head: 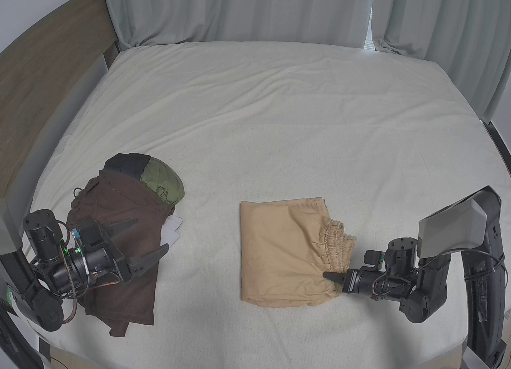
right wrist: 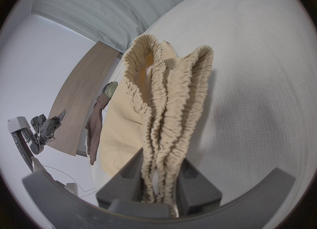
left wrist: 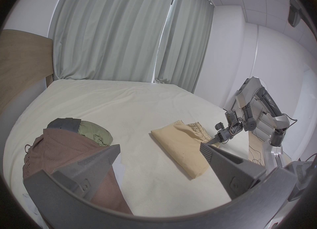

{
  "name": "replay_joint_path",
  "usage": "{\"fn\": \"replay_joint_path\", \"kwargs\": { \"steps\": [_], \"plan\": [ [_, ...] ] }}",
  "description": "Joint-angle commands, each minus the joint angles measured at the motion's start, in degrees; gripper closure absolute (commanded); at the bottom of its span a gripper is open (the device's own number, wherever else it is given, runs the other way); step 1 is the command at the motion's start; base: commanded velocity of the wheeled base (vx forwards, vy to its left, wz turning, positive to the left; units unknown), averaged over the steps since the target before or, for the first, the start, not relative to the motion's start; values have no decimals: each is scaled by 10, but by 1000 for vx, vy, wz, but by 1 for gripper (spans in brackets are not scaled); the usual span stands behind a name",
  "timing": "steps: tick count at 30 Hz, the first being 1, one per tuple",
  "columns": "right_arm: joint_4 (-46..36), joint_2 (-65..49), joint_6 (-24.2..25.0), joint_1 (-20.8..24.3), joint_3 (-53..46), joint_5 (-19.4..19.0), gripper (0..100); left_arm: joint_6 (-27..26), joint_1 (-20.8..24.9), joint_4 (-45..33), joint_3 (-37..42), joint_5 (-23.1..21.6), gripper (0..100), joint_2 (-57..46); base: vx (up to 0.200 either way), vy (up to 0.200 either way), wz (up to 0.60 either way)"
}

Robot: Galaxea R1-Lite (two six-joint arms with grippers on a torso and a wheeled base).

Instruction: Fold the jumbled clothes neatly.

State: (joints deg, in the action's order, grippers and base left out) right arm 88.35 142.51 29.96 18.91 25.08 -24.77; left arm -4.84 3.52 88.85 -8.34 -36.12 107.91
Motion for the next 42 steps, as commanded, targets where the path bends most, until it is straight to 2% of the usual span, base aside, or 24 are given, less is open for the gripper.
{"fn": "replay_joint_path", "kwargs": {
  "steps": [1,9,12,15,19,25,31,42],
  "plan": [
    [2,-8,0,4,0,-1,100,-1,1,0,3,0,0,1,0,0,0],
    [1,-83,8,24,1,-14,100,0,0,0,6,-11,0,2,0,0,0],
    [1,-126,33,26,0,-46,100,1,-3,0,6,-11,0,2,0,0,0],
    [0,-151,64,25,0,-60,100,2,0,0,10,-11,0,1,0,0,0],
    [0,-161,71,26,2,-64,100,2,1,0,12,-11,0,0,0,0,0],
    [-1,-186,77,36,14,-110,100,2,0,0,15,-11,0,1,0,0,0],
    [-1,-226,132,40,37,-131,100,2,0,0,14,-19,0,7,0,0,0],
    [-2,-232,192,37,113,-133,100,2,0,0,17,-19,0,9,0,0,0]
  ]
}}
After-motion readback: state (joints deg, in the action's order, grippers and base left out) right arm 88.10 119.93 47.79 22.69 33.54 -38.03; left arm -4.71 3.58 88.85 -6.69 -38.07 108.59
